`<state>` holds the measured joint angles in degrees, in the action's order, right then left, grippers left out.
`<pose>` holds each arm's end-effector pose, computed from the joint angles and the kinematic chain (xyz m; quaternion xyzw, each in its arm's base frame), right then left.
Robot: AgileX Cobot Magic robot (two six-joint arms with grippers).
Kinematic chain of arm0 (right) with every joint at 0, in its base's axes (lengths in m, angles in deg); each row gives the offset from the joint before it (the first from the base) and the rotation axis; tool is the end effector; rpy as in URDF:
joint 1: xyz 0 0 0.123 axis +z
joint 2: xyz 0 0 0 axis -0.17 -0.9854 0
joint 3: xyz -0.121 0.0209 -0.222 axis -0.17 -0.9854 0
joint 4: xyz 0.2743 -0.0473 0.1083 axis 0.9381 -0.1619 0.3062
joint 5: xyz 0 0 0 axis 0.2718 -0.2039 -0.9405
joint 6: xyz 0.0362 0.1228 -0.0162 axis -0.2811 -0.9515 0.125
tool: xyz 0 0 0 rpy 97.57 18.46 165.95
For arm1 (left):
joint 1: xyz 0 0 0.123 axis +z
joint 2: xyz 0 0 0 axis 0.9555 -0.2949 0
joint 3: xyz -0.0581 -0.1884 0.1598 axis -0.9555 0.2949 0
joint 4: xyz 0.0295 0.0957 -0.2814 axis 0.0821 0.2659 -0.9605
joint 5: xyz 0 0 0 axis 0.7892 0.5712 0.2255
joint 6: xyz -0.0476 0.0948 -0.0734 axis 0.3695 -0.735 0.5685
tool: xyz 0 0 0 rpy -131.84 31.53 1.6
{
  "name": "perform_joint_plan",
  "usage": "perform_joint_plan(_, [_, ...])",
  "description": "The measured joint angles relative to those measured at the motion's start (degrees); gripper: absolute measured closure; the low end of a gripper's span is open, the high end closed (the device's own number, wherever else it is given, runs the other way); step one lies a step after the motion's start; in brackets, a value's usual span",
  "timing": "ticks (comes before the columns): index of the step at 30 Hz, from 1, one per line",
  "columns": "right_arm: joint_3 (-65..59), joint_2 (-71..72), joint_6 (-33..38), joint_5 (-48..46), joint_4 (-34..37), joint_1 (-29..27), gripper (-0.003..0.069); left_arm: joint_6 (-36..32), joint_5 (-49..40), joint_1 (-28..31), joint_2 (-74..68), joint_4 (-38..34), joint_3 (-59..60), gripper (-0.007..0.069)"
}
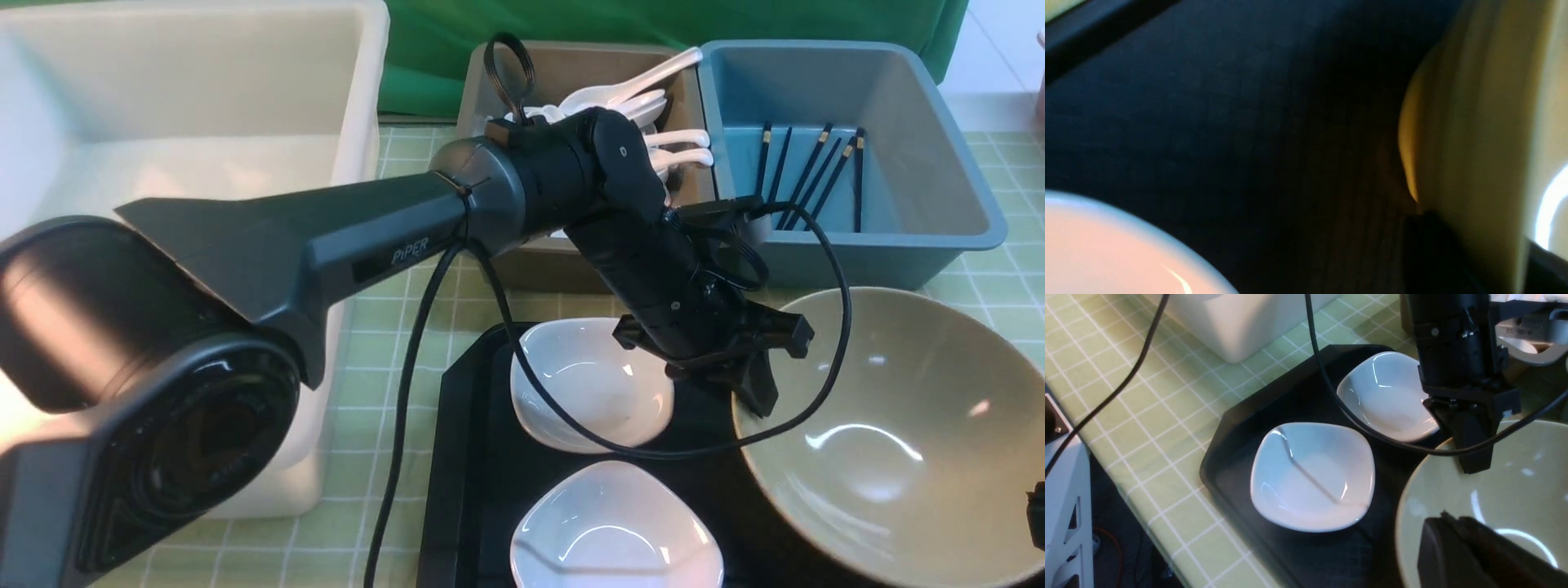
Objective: On green table put chopsticks spoon bowls plates into blue grey white boxes.
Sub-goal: 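Grasp the large bowl on the tray by its rim, then place the tan bowl onto the bowl stack in the left bin with the left gripper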
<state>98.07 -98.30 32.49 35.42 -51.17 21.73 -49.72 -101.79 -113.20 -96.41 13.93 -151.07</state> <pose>0.1669 0.0861 0.3262 -0.2757 0.8040 0.1669 0.4997 0.3412 -0.3817 0.1189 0.3002 0.8955 -0.3259 0.0417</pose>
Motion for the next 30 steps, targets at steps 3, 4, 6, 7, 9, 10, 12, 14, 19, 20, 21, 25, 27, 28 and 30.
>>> perform_joint_plan(3, [0.00, 0.00, 0.19, 0.40, 0.00, 0.06, 0.0626, -2.00, -1.60, 0.77, 0.74, -1.71, 0.00, 0.0608])
perform_joint_plan(4, [0.00, 0.00, 0.19, 0.56, 0.00, 0.13, 0.0625, -2.54, -2.27, 1.01, 1.08, -1.71, 0.05, 0.0608])
perform_joint_plan(6, [0.00, -0.13, 0.34, 0.99, 0.00, 0.59, 0.0624, -3.33, -2.98, 1.73, 1.68, -2.00, 0.05, 0.0608])
perform_joint_plan(7, [0.10, -0.74, 1.38, 1.31, 0.34, 1.65, 0.0623, -3.96, -3.96, 2.89, 3.02, -2.49, 0.05, 0.0608])
perform_joint_plan(9, [0.70, -2.06, 3.68, 1.14, 1.17, 3.19, 0.0623, -4.57, -5.13, 4.85, 4.97, -3.08, 0.05, 0.0608])
perform_joint_plan(10, [1.45, -3.11, 5.02, 0.97, 1.92, 4.06, 0.0623, -4.88, -5.85, 5.97, 6.32, -3.20, 0.05, 0.0608])
perform_joint_plan(12, [3.58, -5.55, 6.66, 1.01, 3.57, 5.50, 0.0623, -5.22, -7.71, 8.25, 9.04, -3.27, 0.05, 0.0608])
perform_joint_plan(14, [5.81, -8.10, 7.46, 1.65, 4.74, 6.38, 0.0623, -5.50, -9.94, 11.01, 12.33, -3.35, 0.05, 0.0608])
perform_joint_plan(19, [11.10, -15.73, 17.43, 1.97, 13.61, 6.86, 0.0623, -6.59, -13.16, 18.22, 21.98, -3.09, 0.79, 0.0608])
perform_joint_plan(20, [11.26, -16.38, 17.97, 1.86, 14.21, 6.84, 0.0623, -6.59, -13.16, 18.88, 22.42, -3.09, 0.94, 0.0608])
perform_joint_plan(21, [12.31, -18.64, 21.74, 0.59, 18.74, 6.89, 0.0623, -6.59, -13.28, 21.42, 25.66, -3.18, 2.16, 0.0608])
perform_joint_plan(25, [15.25, -24.82, 29.79, -2.66, 28.43, 6.95, 0.0623, -6.59, -13.40, 29.45, 35.29, -3.39, 8.82, 0.0608])
perform_joint_plan(27, [16.65, -27.28, 31.02, -2.81, 29.69, 7.55, 0.0623, -6.59, -13.53, 33.33, 38.66, -3.39, 12.97, 0.0608])
perform_joint_plan(28, [17.69, -28.76, 31.71, -2.68, 29.93, 8.31, 0.0623, -6.59, -13.59, 35.94, 41.02, -3.39, 15.95, 0.0608])
perform_joint_plan(30, [20.11, -31.76, 32.65, -2.03, 29.93, 11.27, 0.0623, -6.90, -13.87, 42.30, 45.85, -3.39, 22.53, 0.0608])
